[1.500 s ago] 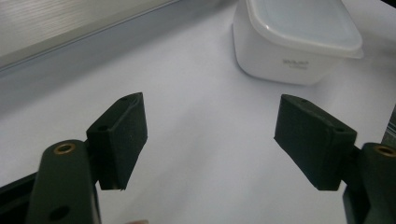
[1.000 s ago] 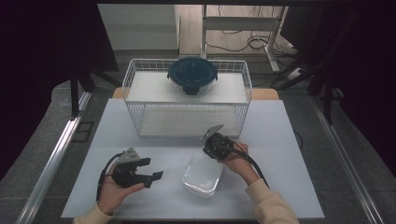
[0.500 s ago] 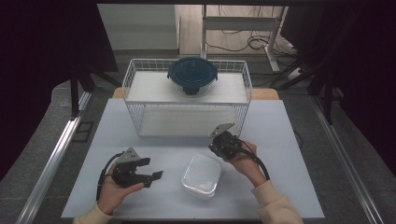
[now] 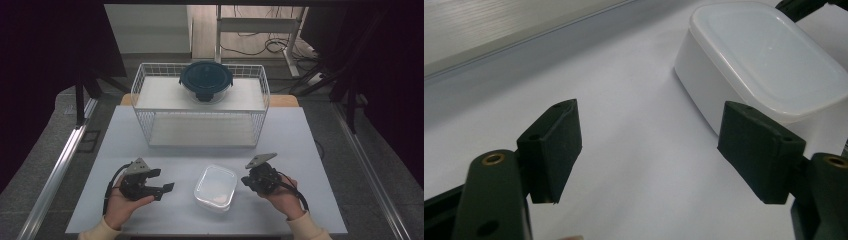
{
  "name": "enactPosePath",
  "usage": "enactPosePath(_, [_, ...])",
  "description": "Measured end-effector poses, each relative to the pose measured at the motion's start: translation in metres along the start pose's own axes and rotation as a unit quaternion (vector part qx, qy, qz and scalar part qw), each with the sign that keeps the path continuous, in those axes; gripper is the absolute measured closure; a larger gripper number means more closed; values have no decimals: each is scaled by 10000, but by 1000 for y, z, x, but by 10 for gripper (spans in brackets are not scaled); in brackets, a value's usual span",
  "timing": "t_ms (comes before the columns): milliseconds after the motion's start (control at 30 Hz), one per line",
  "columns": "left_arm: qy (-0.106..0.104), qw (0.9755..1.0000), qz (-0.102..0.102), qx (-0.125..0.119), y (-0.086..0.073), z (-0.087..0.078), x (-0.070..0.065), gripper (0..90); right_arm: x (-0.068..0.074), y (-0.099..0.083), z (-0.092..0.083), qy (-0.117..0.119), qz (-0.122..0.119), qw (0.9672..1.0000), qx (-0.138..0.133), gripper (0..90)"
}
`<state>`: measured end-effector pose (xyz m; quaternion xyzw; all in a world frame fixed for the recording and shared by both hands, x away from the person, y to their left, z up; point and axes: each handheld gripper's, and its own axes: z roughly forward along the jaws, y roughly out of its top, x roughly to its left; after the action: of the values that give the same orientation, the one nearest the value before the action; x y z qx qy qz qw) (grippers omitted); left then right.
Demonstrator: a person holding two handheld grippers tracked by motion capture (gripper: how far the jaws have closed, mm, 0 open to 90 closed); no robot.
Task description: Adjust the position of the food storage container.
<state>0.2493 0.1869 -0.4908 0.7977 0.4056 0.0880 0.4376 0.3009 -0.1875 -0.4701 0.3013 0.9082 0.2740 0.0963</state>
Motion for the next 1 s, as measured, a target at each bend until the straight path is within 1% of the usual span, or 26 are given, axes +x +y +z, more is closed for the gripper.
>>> enactPosePath(100, [0,10000,-8,12,0,0,0,253,5,3,5,86,-20,10000,25,891])
enactPosePath(167, [9,10000,-21,-20,0,-1,0,253,9,5,9,74,-69,9999,68,891])
enactPosePath(367, [22,10000,-32,-12,0,0,1,253,11,9,12,33,-63,10000,21,891])
enactPosePath(533, [55,10000,-61,-21,0,0,2,253,12,15,19,25,-155,9999,8,891])
enactPosePath(667, [61,9999,-86,-36,0,0,4,253,14,22,24,47,-180,9998,2,891])
enactPosePath(733, [64,9999,-85,-31,0,0,4,253,17,25,27,47,-265,9996,1,891])
enactPosePath(900, [73,9999,-78,-14,0,0,3,253,20,30,31,52,-291,9996,-28,891])
enactPosePath(1000, [80,9999,-88,-28,0,0,4,253,20,30,33,94,-310,9995,-30,891])
